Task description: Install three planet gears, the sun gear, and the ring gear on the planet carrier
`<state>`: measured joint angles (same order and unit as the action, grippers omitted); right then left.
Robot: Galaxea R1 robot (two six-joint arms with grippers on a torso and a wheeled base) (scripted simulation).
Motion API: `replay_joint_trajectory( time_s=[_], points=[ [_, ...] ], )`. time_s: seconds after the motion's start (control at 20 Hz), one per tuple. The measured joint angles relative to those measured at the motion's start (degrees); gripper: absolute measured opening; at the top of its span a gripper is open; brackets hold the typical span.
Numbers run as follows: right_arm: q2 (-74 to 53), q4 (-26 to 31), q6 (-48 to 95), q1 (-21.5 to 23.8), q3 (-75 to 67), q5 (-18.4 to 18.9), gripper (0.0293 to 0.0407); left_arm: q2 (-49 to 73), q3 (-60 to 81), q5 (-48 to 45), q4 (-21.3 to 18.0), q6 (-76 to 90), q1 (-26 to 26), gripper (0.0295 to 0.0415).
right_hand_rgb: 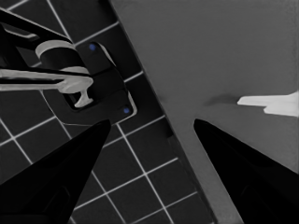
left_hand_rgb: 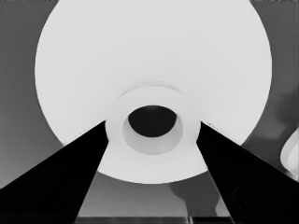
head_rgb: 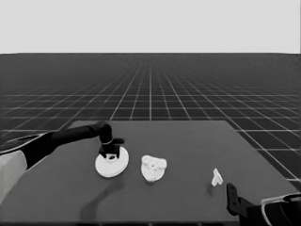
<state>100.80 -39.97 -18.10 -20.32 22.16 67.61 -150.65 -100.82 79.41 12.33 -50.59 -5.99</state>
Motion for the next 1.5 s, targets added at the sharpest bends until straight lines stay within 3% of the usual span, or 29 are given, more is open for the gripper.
replay_joint_trajectory(
  time_s=[0.2, 0.3, 0.4, 0.7, 0.8, 0.95, 1.2, 1.3, 1.5],
  points=[
    [0.0, 0.0, 0.0, 0.0, 0.0, 0.0, 0.0385, 0.0, 0.0, 0.0, 0.0, 0.0, 0.0, 0.0348],
    [0.0, 0.0, 0.0, 0.0, 0.0, 0.0, 0.0385, 2.5, 6.0, 4.8, -4.8, -2.6, 6.4, 0.0348],
    [0.0, 0.0, 0.0, 0.0, 0.0, 0.0, 0.0385, 2.8, 6.7, 6.3, -6.8, -2.9, 9.2, 0.0348],
    [0.0, 0.0, 0.0, 0.0, 0.0, 0.0, 0.0385, 2.8, 6.8, 7.0, -7.9, -2.9, 10.4, 0.0348],
    [0.0, 0.0, 0.0, 0.0, 0.0, 0.0, 0.0385, -12.1, 10.2, 8.2, -5.3, -23.3, 8.8, 0.0348],
    [0.0, 0.0, 0.0, 0.0, 0.0, 0.0, 0.0385, -25.2, 1.3, 8.5, -4.6, -25.4, 8.0, 0.0348],
    [0.0, 0.0, 0.0, 0.0, 0.0, 0.0, 0.0385, -28.2, -2.3, 8.4, -4.4, -24.8, 7.8, 0.0348],
    [0.0, 0.0, 0.0, 0.0, 0.0, 0.0, 0.0385, -28.8, -4.3, 7.3, -1.0, -23.7, 4.3, 0.0348],
    [0.0, 0.0, 0.0, 0.0, 0.0, 0.0, 0.0385, -29.2, -5.6, 6.7, 0.5, -23.0, 2.6, 0.0348]
  ],
)
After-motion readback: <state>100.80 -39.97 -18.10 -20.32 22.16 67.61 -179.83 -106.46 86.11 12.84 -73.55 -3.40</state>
